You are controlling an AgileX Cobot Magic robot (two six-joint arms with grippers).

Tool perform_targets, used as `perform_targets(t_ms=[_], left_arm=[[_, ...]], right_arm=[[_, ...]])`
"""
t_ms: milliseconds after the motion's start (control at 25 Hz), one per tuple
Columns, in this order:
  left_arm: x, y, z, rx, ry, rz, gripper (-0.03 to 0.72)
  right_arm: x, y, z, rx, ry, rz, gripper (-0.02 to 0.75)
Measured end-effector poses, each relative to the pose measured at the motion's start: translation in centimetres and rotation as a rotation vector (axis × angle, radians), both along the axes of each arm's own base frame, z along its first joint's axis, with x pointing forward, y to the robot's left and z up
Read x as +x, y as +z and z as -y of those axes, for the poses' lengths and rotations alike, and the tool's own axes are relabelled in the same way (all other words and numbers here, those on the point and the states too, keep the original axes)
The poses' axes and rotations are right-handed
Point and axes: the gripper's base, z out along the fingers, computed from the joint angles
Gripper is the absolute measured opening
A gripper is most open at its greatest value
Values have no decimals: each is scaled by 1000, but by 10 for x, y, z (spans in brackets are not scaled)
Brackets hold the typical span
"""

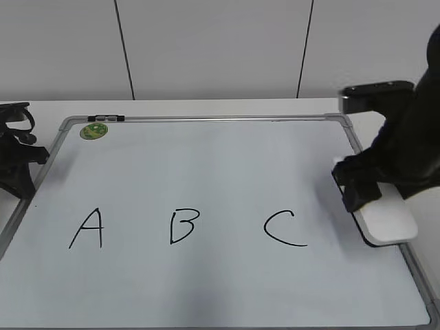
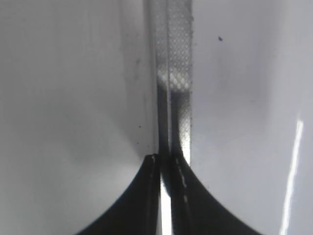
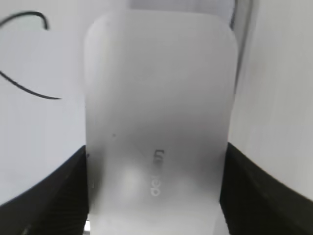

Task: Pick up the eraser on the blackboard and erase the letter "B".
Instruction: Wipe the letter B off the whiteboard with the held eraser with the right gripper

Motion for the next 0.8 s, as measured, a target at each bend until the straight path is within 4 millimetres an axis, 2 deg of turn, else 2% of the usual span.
perform_targets(t_ms=[160, 280, 640, 800], left_arm=[[0, 0, 0, -8, 8, 1, 27], [0, 0, 0, -11, 9, 3, 26], [1, 0, 2, -26, 20, 6, 26], [1, 1, 2, -31, 22, 8, 25]], right_arm=[[7, 23, -25, 43, 86, 52, 531], [12, 27, -46, 44, 146, 42, 531], [38, -4, -128, 21, 344, -20, 531], [52, -18, -158, 52, 389, -49, 531]])
